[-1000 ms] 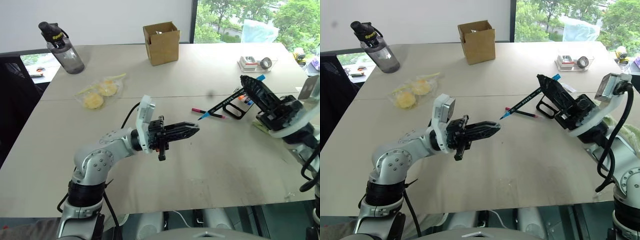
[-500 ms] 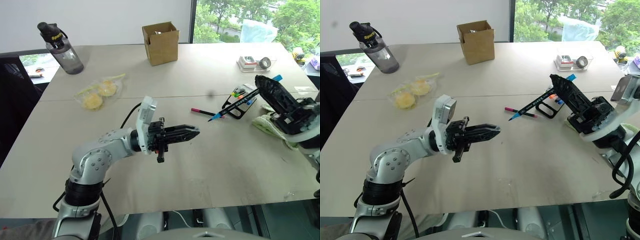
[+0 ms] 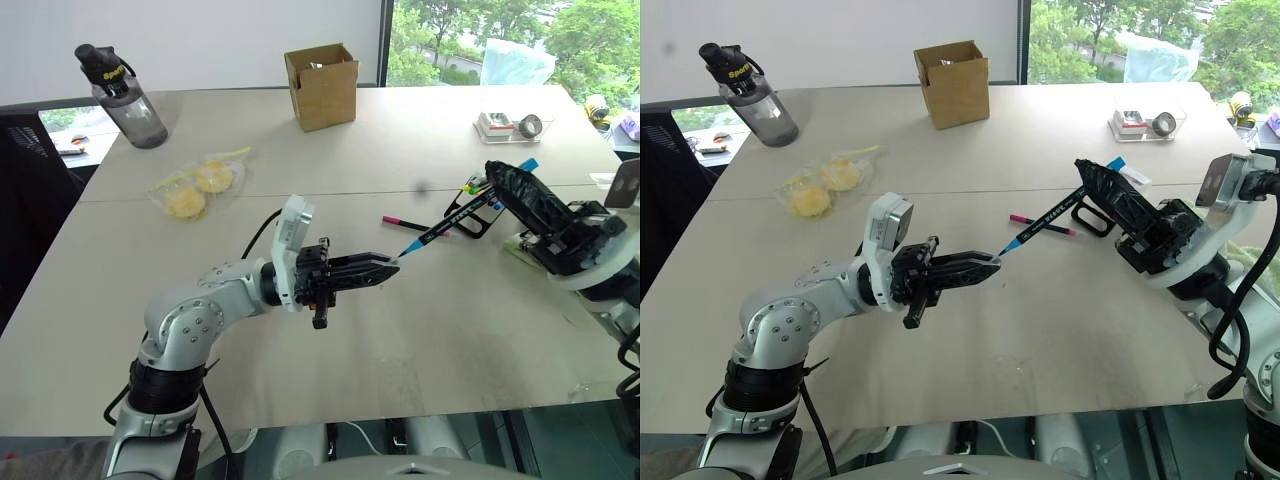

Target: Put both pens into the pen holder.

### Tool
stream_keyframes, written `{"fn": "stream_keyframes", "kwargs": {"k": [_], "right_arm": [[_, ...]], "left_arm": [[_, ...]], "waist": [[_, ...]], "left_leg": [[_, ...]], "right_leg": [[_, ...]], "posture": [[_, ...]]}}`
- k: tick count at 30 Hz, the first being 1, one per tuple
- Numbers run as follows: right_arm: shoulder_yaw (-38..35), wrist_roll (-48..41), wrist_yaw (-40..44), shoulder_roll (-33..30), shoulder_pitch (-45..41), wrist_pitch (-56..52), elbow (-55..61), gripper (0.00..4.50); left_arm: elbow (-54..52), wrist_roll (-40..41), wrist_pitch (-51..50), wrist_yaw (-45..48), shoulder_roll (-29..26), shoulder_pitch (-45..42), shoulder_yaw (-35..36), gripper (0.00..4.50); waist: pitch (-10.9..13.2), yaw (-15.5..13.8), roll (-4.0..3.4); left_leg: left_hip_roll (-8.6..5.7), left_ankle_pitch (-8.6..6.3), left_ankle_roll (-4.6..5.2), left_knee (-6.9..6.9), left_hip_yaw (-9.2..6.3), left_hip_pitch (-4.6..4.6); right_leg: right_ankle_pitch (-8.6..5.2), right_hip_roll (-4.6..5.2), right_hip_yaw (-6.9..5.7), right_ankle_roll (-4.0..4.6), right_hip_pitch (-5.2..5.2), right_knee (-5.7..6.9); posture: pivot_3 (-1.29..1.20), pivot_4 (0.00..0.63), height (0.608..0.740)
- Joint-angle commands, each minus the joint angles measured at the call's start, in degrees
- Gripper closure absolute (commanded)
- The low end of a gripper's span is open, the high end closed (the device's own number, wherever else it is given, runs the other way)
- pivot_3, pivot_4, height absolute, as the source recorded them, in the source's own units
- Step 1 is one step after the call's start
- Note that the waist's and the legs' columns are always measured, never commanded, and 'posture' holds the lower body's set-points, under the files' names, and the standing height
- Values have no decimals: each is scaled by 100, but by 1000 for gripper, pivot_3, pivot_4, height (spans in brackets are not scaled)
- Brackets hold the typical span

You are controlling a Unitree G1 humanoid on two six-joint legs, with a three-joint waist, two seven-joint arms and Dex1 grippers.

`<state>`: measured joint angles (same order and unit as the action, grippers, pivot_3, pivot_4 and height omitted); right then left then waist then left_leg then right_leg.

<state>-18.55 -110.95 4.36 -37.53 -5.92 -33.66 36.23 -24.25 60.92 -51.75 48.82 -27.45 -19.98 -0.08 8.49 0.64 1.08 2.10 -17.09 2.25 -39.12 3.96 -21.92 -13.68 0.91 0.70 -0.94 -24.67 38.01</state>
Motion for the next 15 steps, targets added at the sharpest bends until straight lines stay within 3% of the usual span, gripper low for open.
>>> {"fn": "stream_keyframes", "kwargs": {"k": [1, 15], "right_arm": [[-58, -205, 115, 10, 32, 17, 244, 4463], [-78, -180, 230, 13, 222, 33, 268, 4463]], "left_arm": [[-174, 90, 131, 132, -29, 12, 65, 4474], [-141, 21, 225, 309, -41, 75, 24, 4474]], "waist": [[0, 0, 0], [0, 1, 0]], "left_leg": [[0, 0, 0, 0, 0, 0], [0, 0, 1, 0, 0, 0]], "right_leg": [[0, 0, 0, 0, 0, 0], [0, 0, 0, 0, 0, 0]], "posture": [[0, 150, 736], [0, 150, 736]]}}
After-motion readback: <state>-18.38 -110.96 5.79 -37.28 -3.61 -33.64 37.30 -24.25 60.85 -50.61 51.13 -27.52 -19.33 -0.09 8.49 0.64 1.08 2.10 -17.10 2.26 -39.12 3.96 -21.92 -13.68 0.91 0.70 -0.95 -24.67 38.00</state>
